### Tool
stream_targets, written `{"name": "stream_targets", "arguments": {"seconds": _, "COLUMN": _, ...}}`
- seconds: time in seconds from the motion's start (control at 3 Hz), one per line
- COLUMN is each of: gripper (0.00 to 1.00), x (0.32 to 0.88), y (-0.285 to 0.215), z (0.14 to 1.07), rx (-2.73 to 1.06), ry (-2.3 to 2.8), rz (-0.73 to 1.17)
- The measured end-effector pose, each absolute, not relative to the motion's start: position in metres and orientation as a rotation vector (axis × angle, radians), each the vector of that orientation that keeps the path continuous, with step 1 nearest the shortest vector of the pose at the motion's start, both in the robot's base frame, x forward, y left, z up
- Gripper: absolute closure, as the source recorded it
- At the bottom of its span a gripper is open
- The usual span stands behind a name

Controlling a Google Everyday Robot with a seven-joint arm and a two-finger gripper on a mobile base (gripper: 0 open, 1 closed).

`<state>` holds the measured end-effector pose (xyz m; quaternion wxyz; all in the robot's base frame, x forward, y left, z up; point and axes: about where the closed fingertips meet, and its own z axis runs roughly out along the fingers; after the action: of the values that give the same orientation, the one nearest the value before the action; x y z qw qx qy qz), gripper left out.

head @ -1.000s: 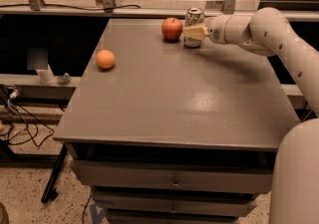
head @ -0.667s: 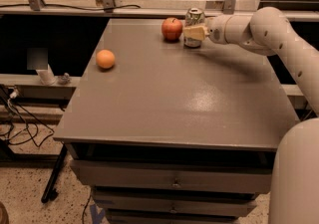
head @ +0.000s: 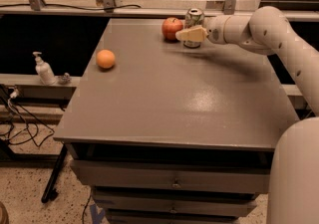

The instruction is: Move 7up can near apple

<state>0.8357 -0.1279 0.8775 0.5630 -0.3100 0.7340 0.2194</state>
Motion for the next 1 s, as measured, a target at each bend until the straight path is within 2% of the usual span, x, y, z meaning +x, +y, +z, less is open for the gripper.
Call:
{"name": "stream_targets", "arguments": {"seconds": 0.67, "gripper": 0.00, "x": 0.803, "y": -0.126, "z": 0.916, "rx": -0.776, "ry": 1.653, "rz": 0.548}}
{"name": "stream_targets", "arguments": {"seconds": 1.0, "gripper": 0.00, "x": 0.762, "y": -0.154, "z": 0.944, "rx": -0.809, "ry": 1.597, "rz": 0.509}}
